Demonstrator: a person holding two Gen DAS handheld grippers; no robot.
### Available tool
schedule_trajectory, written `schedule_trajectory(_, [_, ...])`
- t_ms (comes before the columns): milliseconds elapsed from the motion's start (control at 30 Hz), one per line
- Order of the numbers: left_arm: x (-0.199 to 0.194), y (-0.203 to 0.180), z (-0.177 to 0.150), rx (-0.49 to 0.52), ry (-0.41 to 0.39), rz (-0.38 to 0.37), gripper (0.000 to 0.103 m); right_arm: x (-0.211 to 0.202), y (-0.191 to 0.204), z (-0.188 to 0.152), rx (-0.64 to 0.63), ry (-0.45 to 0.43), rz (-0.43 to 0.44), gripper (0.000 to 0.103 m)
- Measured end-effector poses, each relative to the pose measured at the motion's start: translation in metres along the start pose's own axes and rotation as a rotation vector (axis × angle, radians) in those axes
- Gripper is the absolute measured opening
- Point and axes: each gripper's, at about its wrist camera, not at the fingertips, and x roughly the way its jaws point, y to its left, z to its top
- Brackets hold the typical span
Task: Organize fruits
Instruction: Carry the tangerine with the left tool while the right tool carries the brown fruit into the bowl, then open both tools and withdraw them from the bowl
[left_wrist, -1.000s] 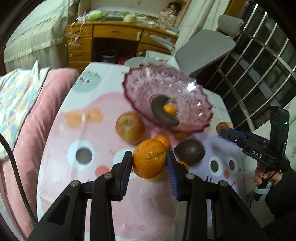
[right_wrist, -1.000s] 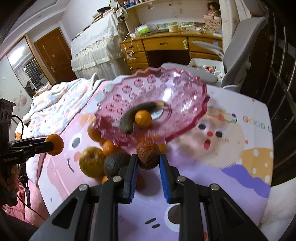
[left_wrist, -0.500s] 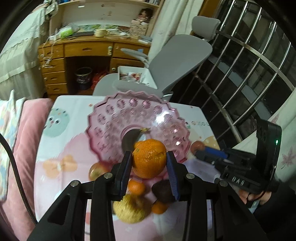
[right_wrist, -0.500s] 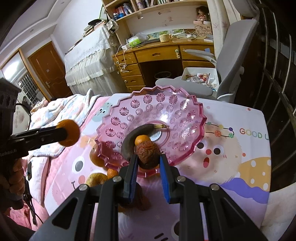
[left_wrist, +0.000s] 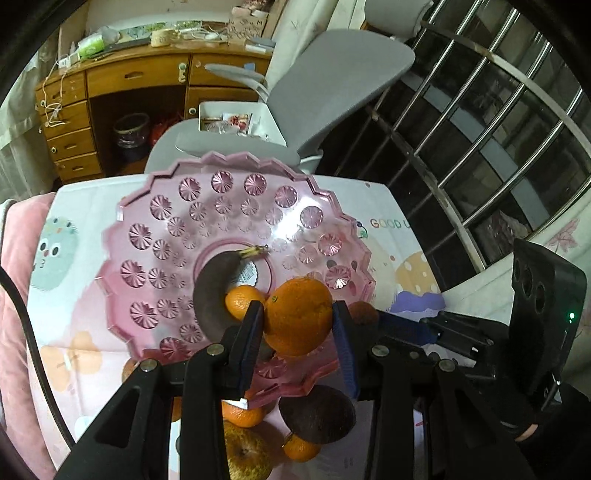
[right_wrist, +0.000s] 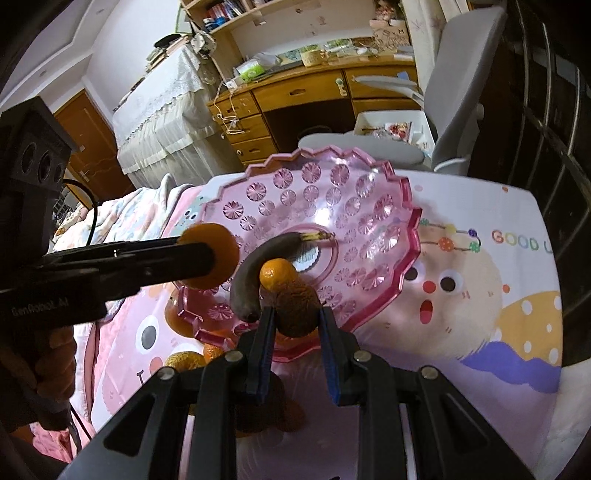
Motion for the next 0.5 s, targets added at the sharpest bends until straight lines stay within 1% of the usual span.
schedule_trajectory(167, [0.012,-0.003,0.005,0.009,0.026,0.002,0.037,0.004,-0.002,-0.002,0.042,0.005,0.017,0.024])
schedule_trajectory(233, [0.015,-0.005,0.006,0.014,0.039,0.005,0.04,0.005,-0.002,-0.003,0.053,0.015,0.018,0.025])
schedule_trajectory(267, [0.015,-0.006,0.006,0.015,0.039,0.003,0.041,0.006,-0.003,-0.003,0.067,0.022,0.015,0.028])
schedule_trajectory(300, [0.014,-0.007,0.007,0.017,0.037,0.002,0.047,0.006,-0.004,-0.003,0.078,0.023,0.016,0.034])
schedule_trajectory(333, [0.012,-0.008,0.007,0.019,0.035,0.003,0.055,0.004,-0.004,-0.003,0.089,0.017,0.016,0.036])
schedule_trajectory(367, [0.01,-0.009,0.008,0.021,0.032,0.008,0.058,0.001,-0.005,-0.003,0.097,0.009,0.017,0.039])
schedule_trajectory(400, [0.006,-0.01,0.008,0.022,0.027,0.016,0.061,-0.001,-0.006,-0.003,0.101,0.004,0.014,0.039])
schedule_trajectory(500, [-0.002,-0.009,0.006,0.015,0.022,0.033,0.062,-0.007,-0.006,-0.004,0.113,0.0,0.007,0.04])
